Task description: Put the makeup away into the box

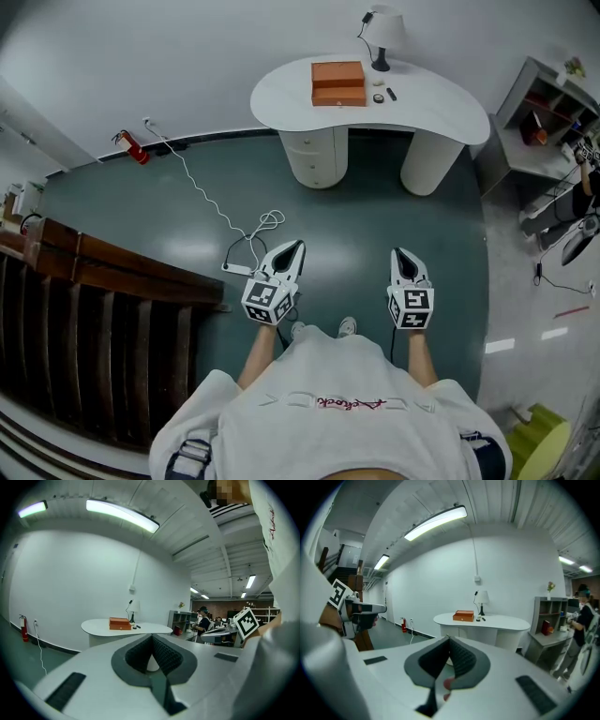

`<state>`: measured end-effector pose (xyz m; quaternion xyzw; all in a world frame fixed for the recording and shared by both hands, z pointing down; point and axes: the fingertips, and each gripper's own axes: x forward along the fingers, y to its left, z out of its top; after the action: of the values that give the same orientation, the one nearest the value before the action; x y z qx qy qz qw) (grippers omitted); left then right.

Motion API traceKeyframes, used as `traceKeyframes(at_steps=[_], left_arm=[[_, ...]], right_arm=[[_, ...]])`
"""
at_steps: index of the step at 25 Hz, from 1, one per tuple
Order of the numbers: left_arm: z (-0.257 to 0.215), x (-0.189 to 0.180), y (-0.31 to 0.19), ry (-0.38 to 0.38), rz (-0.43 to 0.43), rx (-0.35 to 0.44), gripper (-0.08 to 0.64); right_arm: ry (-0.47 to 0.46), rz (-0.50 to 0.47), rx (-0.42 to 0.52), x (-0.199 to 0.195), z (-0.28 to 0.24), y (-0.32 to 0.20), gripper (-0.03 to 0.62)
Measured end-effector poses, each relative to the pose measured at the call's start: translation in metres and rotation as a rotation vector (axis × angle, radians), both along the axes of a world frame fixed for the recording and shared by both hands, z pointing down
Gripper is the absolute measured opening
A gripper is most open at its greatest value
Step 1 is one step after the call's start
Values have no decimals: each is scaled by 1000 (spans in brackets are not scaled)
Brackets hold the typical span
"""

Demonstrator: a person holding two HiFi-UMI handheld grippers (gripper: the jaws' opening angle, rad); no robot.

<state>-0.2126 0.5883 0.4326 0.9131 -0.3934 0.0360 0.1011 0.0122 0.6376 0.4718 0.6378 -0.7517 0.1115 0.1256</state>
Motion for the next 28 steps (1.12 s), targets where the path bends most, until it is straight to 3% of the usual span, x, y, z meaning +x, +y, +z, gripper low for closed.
traceKeyframes(at_steps=[15, 28], left_arm=[[18, 22, 10, 18, -32, -19, 9], [26, 26, -53, 37, -41, -10, 9]], right_arm=[[20, -44, -40, 19, 20, 5, 20], [42, -70, -36, 19, 27, -56, 21]])
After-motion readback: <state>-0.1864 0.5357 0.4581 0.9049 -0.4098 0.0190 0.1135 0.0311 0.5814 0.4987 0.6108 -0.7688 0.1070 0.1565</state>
